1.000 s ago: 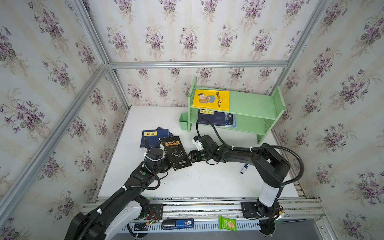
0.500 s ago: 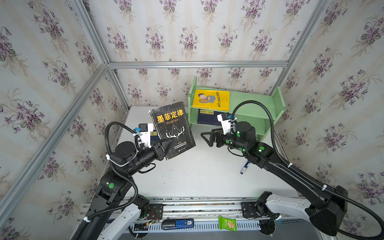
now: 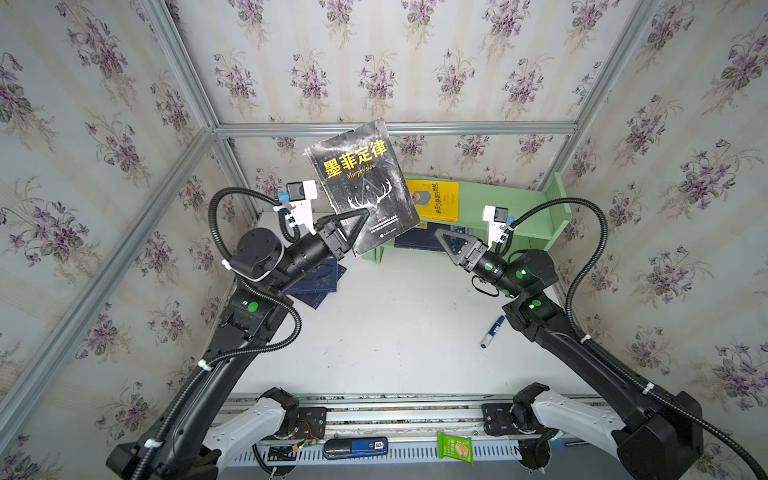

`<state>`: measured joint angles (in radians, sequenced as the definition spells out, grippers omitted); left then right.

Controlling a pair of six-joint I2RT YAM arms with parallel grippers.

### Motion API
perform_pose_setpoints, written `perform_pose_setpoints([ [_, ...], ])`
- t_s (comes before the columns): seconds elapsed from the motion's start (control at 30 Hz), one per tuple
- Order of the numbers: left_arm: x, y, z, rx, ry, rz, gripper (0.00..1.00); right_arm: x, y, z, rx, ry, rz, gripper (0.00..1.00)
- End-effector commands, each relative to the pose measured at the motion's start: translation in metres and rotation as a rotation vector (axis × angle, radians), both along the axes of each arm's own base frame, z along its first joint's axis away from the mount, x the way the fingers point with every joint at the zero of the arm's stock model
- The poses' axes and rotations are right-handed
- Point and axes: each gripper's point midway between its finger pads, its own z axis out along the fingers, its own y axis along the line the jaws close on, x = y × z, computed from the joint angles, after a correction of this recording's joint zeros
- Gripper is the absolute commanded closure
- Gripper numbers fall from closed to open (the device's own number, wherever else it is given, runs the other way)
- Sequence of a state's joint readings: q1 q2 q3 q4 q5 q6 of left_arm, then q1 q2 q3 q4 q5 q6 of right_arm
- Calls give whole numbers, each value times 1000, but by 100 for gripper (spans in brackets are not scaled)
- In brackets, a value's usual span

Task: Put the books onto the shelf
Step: 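Lift the black book high with the left gripper while the right gripper rises beside it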

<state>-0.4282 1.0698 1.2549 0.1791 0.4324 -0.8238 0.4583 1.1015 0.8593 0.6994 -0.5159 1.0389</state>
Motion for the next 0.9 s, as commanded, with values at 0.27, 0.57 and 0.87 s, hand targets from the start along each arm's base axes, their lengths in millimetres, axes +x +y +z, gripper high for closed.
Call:
perform_pose_setpoints([
  [0.27,20,-25,50,-235,-103,-94,85,-20,7,67,187,-179,119,0],
  [0.57,35,-49,45,-276,-56,-122,86,-2,26,77,222,-155,143,6],
  [0.87,36,-61,42,-306,-41,-139,85,20,29,73,215,-113,87,31],
])
